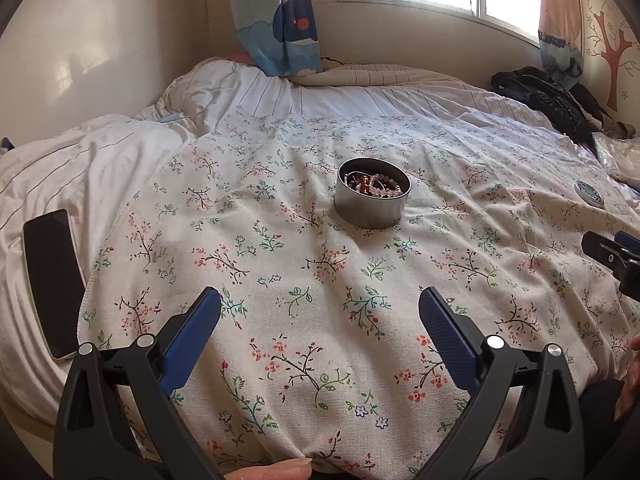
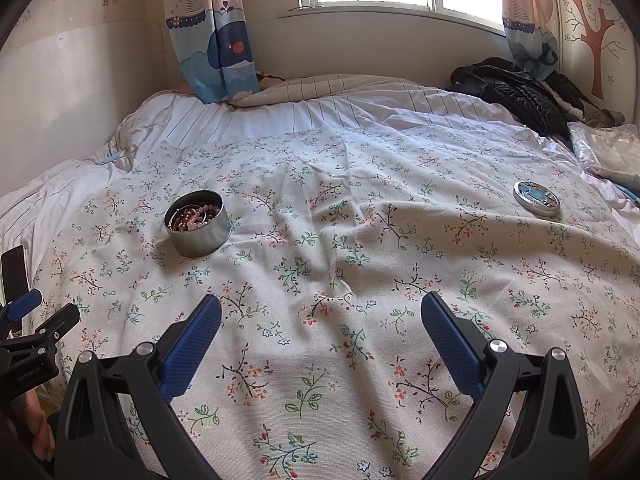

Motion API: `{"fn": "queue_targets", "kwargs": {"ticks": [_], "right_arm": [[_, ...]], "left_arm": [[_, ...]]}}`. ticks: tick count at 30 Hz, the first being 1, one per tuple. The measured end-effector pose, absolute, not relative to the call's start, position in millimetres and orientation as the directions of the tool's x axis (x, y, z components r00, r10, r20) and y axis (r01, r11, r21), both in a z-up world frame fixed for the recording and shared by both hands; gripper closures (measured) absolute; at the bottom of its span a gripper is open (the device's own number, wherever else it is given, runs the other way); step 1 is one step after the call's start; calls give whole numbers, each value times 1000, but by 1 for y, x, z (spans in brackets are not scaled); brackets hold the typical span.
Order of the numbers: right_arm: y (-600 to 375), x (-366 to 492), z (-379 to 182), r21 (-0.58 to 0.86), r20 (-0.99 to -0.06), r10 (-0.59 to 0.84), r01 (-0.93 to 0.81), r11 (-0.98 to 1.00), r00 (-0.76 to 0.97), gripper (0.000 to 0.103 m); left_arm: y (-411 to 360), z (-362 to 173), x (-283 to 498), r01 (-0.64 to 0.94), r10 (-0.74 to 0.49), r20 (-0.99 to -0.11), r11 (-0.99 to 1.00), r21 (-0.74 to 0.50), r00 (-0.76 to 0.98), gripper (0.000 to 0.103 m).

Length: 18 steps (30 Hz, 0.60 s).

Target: Organize jewelry

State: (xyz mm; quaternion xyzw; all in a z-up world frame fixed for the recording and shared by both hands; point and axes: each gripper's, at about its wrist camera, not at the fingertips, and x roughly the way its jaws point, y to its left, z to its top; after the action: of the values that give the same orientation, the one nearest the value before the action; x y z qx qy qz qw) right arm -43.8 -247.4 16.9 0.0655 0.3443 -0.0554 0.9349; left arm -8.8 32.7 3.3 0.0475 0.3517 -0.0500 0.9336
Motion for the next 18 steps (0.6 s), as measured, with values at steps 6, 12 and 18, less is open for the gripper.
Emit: {"fn": "queue_targets", "kwargs": {"ticks": [6, 12, 18], "right_arm": [[-248, -44, 17, 84, -651, -58, 148, 985, 757, 7], [-248, -44, 17, 84, -651, -59, 148, 985, 757, 7], [-247, -44, 17, 83, -651, -59, 148, 985, 757, 7]], "left_arm": [[33, 3, -9, 123, -58, -664, 991, 52, 746, 8], [35, 2, -8, 118, -56, -667, 992, 48, 743, 8], [36, 2, -8, 112, -54, -670, 993, 43, 740, 8]]}}
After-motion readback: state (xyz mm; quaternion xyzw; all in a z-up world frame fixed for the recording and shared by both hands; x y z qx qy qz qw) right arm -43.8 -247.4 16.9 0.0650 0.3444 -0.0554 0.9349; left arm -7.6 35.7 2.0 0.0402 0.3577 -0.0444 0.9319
